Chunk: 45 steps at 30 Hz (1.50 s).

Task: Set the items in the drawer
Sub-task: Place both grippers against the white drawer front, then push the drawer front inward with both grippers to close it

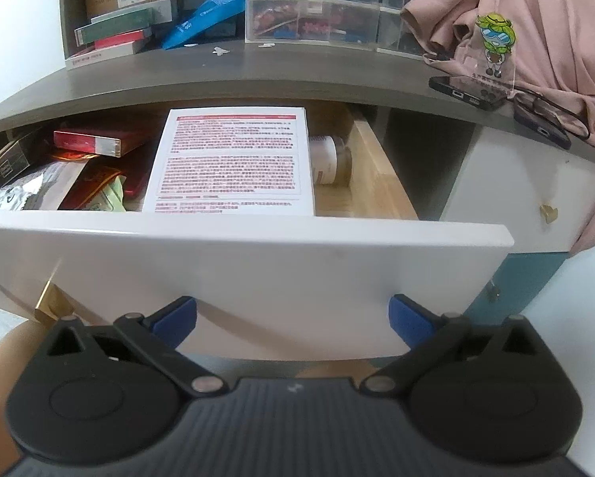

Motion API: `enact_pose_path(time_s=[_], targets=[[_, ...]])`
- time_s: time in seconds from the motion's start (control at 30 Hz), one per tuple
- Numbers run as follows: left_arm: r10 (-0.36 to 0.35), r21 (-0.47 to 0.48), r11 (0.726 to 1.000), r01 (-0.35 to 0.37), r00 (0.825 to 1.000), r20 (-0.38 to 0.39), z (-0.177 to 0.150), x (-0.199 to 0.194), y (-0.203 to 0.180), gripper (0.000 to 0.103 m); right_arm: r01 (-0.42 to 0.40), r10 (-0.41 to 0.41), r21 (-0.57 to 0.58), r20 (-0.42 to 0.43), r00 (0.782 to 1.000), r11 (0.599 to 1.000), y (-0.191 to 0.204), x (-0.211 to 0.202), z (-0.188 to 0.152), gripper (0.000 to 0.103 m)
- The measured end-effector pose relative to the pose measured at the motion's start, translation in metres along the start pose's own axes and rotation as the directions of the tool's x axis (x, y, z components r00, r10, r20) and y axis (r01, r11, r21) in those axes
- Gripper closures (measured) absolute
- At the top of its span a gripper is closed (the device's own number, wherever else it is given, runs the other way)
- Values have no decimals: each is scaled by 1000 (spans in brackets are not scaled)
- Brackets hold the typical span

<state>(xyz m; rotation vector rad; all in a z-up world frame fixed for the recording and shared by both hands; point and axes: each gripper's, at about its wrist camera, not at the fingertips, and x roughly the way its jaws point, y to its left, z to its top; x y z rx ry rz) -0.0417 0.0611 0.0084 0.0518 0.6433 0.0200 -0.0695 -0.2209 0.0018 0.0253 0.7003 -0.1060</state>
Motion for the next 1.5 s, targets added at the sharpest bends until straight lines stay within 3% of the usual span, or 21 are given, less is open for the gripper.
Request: enact_pose_path(time_s=[0.07, 1.5], targets=[[5, -10, 1000, -5, 1000, -2, 1, 2, 0, 0, 0, 0, -2, 1, 1000, 1000, 0, 2, 2, 0], [35, -26, 999, -34, 999, 17, 33, 45, -24, 0, -12, 12, 4, 45, 999, 1000, -4, 61, 61, 0]])
